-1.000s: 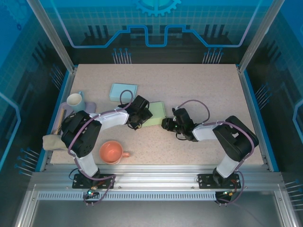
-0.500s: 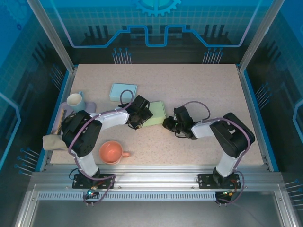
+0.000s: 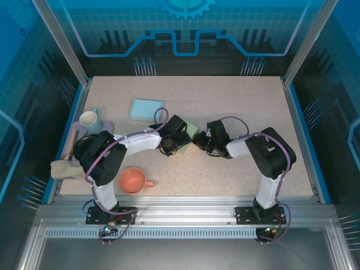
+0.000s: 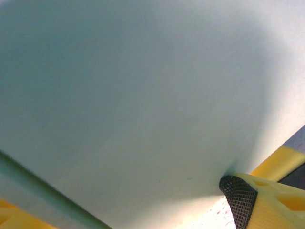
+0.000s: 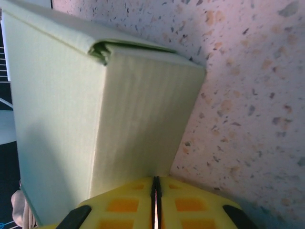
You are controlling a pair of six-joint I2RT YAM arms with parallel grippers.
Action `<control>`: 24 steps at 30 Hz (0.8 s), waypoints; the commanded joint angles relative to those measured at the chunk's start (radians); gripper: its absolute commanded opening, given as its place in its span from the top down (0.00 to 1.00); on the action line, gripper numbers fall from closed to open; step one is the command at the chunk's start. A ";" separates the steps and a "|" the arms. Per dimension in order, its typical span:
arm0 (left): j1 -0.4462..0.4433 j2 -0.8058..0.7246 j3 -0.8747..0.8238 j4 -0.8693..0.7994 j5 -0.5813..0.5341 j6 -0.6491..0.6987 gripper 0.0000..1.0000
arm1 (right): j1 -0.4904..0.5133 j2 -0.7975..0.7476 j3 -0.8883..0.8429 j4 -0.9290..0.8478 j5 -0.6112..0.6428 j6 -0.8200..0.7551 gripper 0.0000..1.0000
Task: Fold the paper box
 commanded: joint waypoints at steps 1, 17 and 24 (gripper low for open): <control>-0.012 -0.040 0.011 -0.163 0.009 0.061 0.17 | -0.048 0.019 -0.014 -0.047 -0.024 -0.020 0.88; 0.081 -0.149 0.113 -0.117 0.028 0.452 0.05 | -0.169 -0.025 0.092 -0.362 -0.151 -0.252 1.00; 0.185 0.004 0.213 -0.039 0.070 0.712 0.06 | -0.170 0.033 0.181 -0.393 -0.209 -0.254 1.00</control>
